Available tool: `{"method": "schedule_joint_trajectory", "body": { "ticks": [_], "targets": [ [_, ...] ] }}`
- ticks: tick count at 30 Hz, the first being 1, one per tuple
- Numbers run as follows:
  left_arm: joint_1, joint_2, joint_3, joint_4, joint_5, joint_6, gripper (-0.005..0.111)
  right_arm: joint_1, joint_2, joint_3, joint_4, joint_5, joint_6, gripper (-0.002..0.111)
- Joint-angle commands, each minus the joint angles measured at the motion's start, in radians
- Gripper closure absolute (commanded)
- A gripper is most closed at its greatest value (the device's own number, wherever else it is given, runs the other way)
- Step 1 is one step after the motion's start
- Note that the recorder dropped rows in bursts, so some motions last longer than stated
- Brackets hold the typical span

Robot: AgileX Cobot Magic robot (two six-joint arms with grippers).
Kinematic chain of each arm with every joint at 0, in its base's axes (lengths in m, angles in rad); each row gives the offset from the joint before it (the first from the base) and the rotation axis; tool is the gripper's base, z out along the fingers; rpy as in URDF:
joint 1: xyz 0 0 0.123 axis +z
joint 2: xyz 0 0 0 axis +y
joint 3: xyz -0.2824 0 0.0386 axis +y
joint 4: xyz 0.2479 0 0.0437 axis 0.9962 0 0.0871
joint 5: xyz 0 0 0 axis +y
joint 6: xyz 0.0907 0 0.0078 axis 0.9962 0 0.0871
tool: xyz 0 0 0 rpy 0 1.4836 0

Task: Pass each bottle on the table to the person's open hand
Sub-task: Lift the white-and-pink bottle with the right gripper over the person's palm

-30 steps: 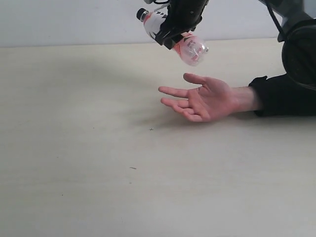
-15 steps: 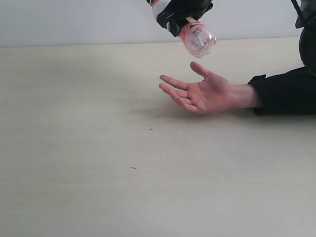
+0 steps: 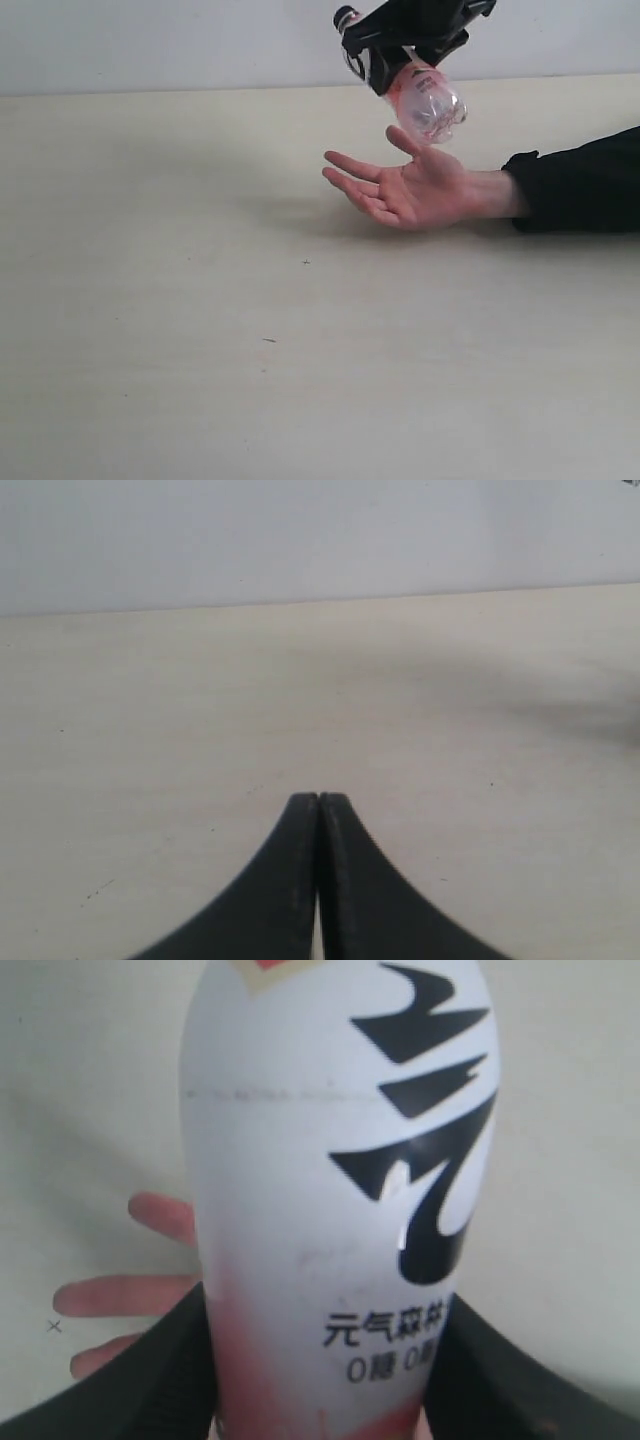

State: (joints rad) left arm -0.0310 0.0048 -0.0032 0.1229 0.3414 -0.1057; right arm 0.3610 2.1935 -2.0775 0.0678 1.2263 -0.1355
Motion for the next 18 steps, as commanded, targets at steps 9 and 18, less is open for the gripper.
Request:
{"method": "schedule_joint_trajectory", "body": {
  "ticks": [9, 18],
  "targets": [
    [-0.001, -0.005, 0.003, 0.003, -0.007, -0.004, 0.104, -0.005, -0.031, 0.254, 0.011, -0.005, 0.13, 0.108],
    [-0.001, -0.005, 0.003, 0.003, -0.007, -0.004, 0.104, -0.005, -0.031, 0.336, 0.071, -0.071, 0.128, 0.108]
  ]
}}
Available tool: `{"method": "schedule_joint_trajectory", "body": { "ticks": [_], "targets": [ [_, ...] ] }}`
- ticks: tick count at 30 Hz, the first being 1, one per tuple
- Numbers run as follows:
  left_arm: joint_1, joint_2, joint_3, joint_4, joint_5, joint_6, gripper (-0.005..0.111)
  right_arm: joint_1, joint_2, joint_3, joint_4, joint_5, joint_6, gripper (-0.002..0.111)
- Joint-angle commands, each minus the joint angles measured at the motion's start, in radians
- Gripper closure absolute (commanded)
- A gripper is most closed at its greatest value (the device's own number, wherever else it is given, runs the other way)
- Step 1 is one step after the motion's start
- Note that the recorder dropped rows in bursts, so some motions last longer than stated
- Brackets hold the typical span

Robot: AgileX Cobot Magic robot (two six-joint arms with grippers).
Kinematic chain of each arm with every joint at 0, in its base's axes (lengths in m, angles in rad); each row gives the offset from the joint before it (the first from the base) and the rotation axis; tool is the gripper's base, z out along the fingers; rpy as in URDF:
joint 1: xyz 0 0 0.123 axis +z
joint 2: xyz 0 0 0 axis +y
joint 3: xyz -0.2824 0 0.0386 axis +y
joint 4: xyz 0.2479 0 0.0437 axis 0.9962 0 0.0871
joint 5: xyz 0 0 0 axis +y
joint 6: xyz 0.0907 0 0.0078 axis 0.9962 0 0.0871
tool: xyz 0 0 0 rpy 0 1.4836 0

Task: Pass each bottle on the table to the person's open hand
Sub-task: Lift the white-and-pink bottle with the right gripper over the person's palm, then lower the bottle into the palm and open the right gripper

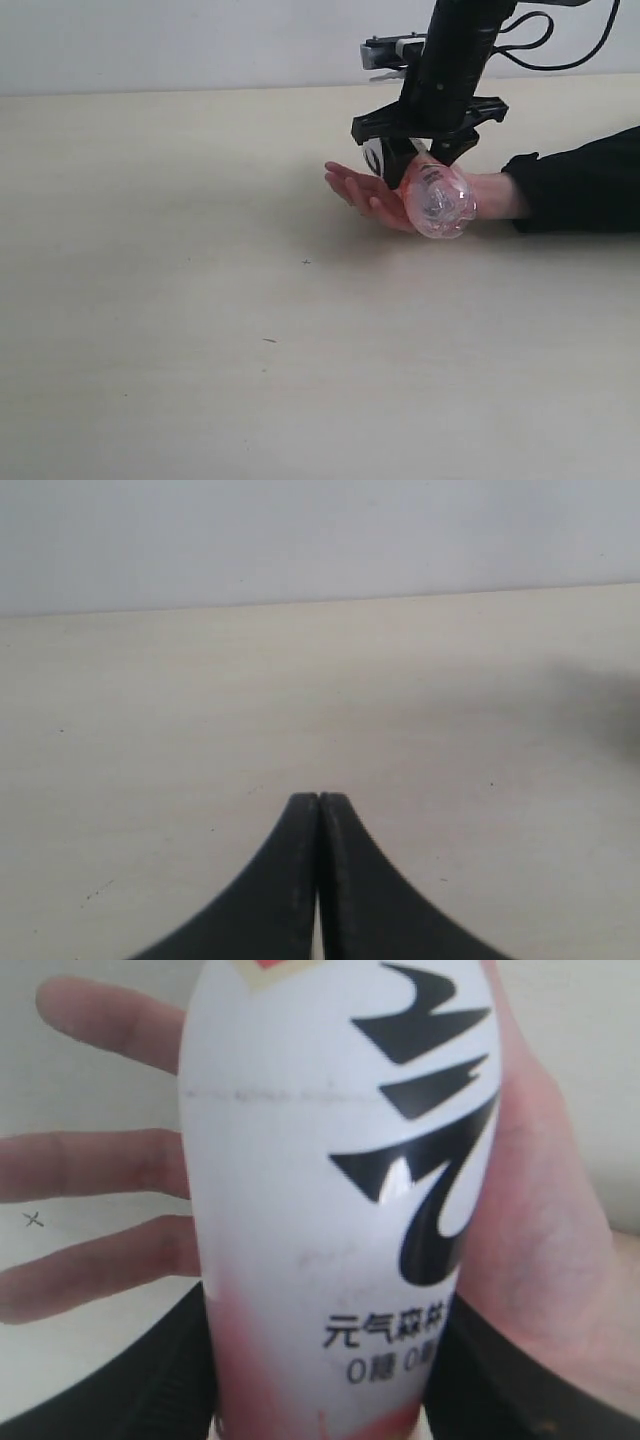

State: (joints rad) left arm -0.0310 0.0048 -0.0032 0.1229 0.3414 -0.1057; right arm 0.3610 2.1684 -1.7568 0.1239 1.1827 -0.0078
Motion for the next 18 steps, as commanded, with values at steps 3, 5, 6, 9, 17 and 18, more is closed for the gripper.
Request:
{"method": "schedule_joint_trajectory", "body": {
  "ticks": [3, 5, 6, 9, 17, 18],
  "targets": [
    [-0.001, -0.005, 0.003, 0.003, -0.007, -0.004, 0.104, -0.005, -0.004, 0.016, 0.015, -0.029, 0.0, 0.105],
    [-0.001, -0.005, 0.003, 0.003, -0.007, -0.004, 0.104, -0.005, -0.004, 0.016, 0.003, -0.03, -0.001, 0.098],
    [-0.001, -0.005, 0.003, 0.003, -0.007, -0.004, 0.104, -0.005, -0.004, 0.016, 0.001, -0.03, -0.001, 0.095],
    [-0.001, -0.005, 0.003, 0.003, -0.007, -0.004, 0.104, -0.005, -0.004, 0.016, 0.001, -0.027, -0.008, 0.081],
    [-0.001, -0.005, 0.003, 0.003, -0.007, -0.004, 0.104, -0.005, -0.004, 0.016, 0.038, -0.024, -0.059, 0.033],
    [-0.001, -0.005, 0.003, 0.003, -0.007, -0.004, 0.104, -0.005, -0.004, 0.016, 0.048, -0.024, -0.069, 0.031]
  ]
}}
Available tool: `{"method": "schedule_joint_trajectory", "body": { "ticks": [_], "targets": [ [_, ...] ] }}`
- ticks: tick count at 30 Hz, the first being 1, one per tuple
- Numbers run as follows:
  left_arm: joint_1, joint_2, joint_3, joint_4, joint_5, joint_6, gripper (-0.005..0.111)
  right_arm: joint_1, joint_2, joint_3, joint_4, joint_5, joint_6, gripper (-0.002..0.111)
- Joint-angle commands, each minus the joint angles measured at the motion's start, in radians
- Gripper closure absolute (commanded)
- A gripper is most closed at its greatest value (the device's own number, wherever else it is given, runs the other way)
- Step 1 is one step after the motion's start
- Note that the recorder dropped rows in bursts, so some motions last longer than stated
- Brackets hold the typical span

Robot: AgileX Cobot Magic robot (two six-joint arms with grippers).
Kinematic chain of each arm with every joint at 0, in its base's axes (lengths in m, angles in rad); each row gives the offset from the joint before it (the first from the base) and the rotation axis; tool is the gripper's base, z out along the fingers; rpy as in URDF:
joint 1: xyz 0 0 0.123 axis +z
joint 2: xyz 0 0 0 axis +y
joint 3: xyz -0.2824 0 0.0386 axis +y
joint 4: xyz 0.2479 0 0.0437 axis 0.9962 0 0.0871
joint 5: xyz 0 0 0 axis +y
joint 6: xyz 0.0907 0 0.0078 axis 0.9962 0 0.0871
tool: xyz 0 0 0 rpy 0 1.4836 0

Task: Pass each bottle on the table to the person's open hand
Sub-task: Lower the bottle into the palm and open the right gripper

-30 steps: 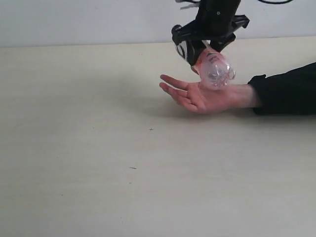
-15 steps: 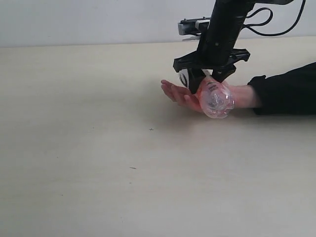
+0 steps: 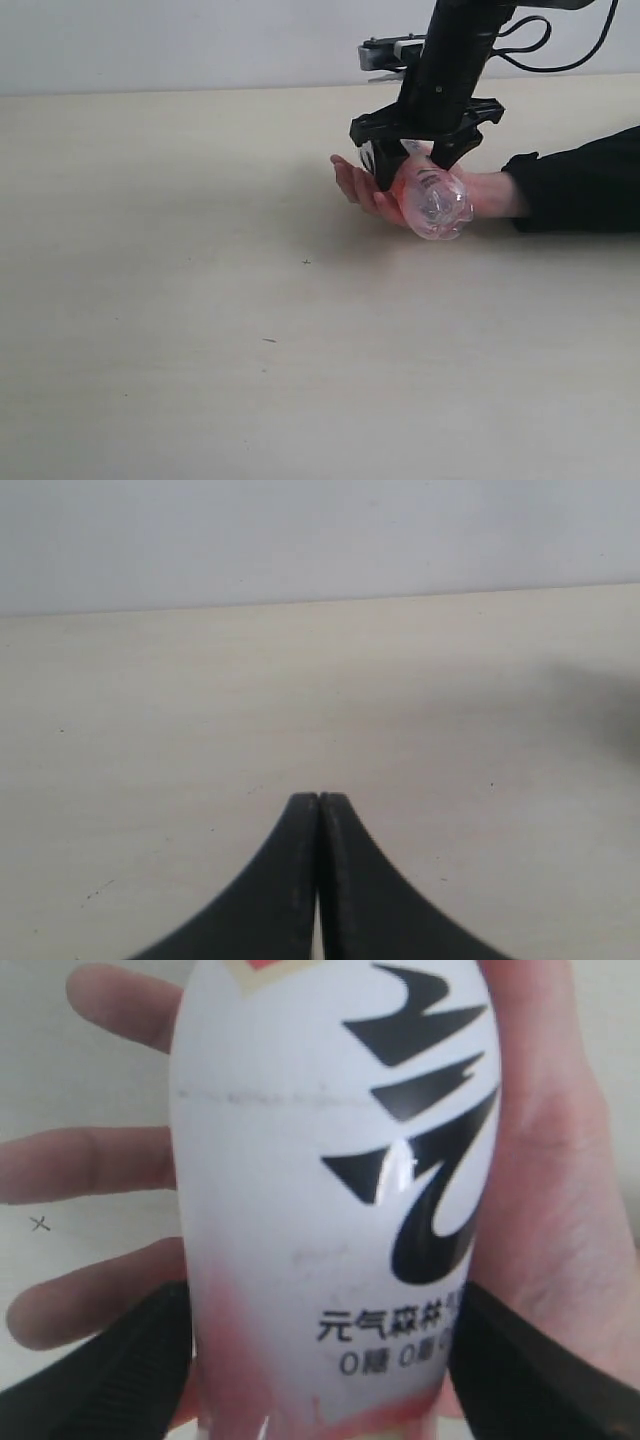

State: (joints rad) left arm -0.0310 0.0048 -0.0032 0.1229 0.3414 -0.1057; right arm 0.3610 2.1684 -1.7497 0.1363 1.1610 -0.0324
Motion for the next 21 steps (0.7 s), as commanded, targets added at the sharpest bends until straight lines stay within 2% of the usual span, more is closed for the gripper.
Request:
{"method": "schedule_joint_trajectory", "body": {
  "ticks": [1, 21],
  "targets": [
    [-0.001, -0.005, 0.003, 0.003, -0.007, -0.004, 0.104, -0.005, -0.004, 0.009, 0.05, -0.004, -0.058, 0.029],
    [-0.001, -0.005, 0.003, 0.003, -0.007, -0.004, 0.104, -0.005, -0.065, 0.009, 0.037, -0.042, -0.074, 0.028]
  ]
}}
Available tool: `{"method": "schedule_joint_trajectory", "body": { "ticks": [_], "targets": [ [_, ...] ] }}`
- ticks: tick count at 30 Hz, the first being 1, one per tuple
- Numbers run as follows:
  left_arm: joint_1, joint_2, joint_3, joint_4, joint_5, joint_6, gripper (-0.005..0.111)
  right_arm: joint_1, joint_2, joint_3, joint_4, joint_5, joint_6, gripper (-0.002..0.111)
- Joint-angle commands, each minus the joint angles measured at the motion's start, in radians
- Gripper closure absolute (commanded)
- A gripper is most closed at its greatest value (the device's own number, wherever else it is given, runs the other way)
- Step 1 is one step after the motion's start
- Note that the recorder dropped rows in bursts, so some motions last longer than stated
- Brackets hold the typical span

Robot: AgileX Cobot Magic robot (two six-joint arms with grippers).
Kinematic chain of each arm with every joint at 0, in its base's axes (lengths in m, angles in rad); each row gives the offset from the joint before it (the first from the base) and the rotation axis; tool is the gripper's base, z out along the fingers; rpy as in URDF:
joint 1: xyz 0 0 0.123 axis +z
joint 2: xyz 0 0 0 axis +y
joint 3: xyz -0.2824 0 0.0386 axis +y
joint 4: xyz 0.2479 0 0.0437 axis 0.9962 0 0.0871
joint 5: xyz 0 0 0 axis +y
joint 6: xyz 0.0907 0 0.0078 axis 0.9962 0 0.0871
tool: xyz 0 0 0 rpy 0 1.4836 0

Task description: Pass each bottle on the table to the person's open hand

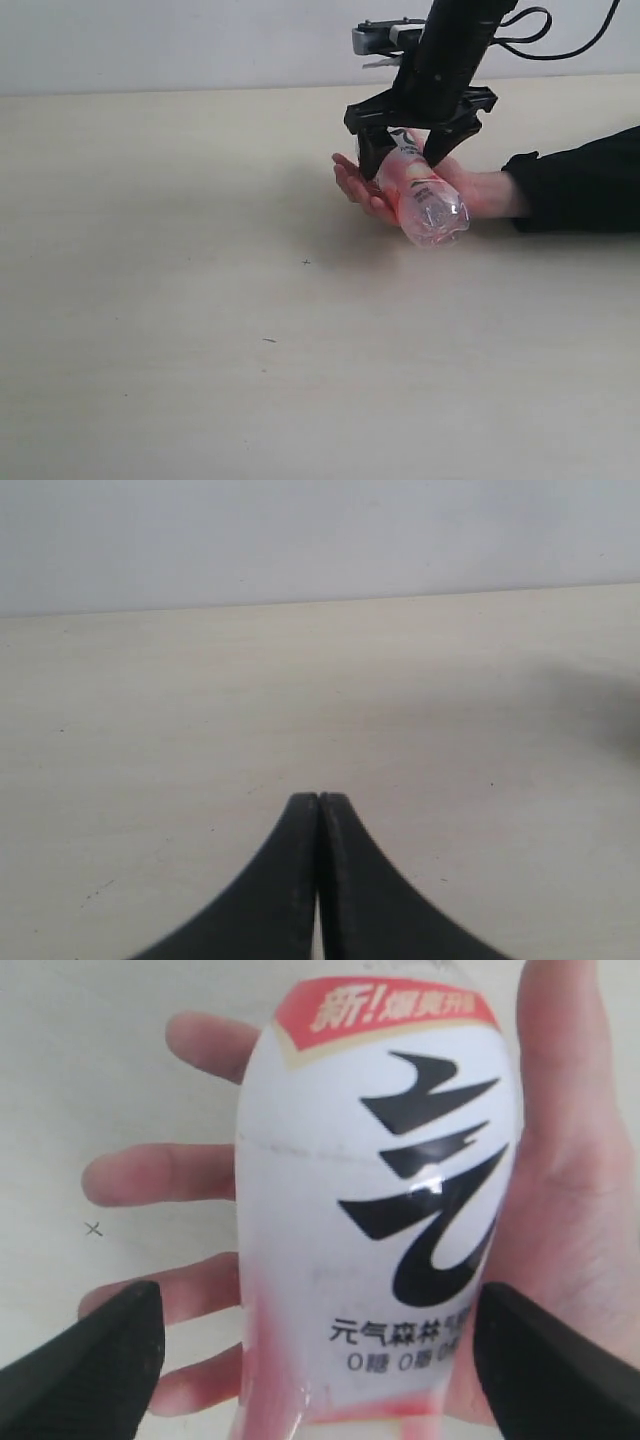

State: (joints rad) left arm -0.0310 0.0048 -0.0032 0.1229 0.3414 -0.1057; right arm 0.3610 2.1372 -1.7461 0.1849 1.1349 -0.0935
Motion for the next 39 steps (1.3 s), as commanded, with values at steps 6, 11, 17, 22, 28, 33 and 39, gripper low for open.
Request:
{"method": "schedule_joint_trajectory", "body": {
  "ticks": [6, 11, 17, 22, 28, 33, 39],
  "targets": [
    [-0.001, -0.005, 0.003, 0.003, -0.007, -0.004, 0.104, -0.005, -0.092, 0.005, -0.012, -0.024, -0.048, 0.028],
    [-0.001, -0.005, 0.003, 0.003, -0.007, -0.004, 0.104, -0.005, -0.177, 0.005, -0.048, -0.03, -0.056, 0.029],
    [-0.001, -0.005, 0.003, 0.003, -0.007, -0.004, 0.104, -0.005, -0.303, 0.005, -0.091, 0.001, -0.056, 0.049],
    [-0.001, -0.005, 0.003, 0.003, -0.007, -0.004, 0.104, -0.005, -0.424, 0.018, -0.091, 0.059, -0.025, 0.084],
    [-0.001, -0.005, 0.003, 0.003, -0.007, -0.004, 0.104, -0.005, -0.659, 0.176, -0.104, 0.009, -0.01, 0.108],
    [-0.001, -0.005, 0.003, 0.003, -0.007, -0.004, 0.104, -0.005, -0.918, 0.459, -0.11, -0.127, -0.01, 0.108],
    [-0.001, -0.005, 0.003, 0.003, -0.007, -0.004, 0.104, -0.005, -1.234, 0.885, -0.114, -0.47, -0.01, 0.108]
  ]
}}
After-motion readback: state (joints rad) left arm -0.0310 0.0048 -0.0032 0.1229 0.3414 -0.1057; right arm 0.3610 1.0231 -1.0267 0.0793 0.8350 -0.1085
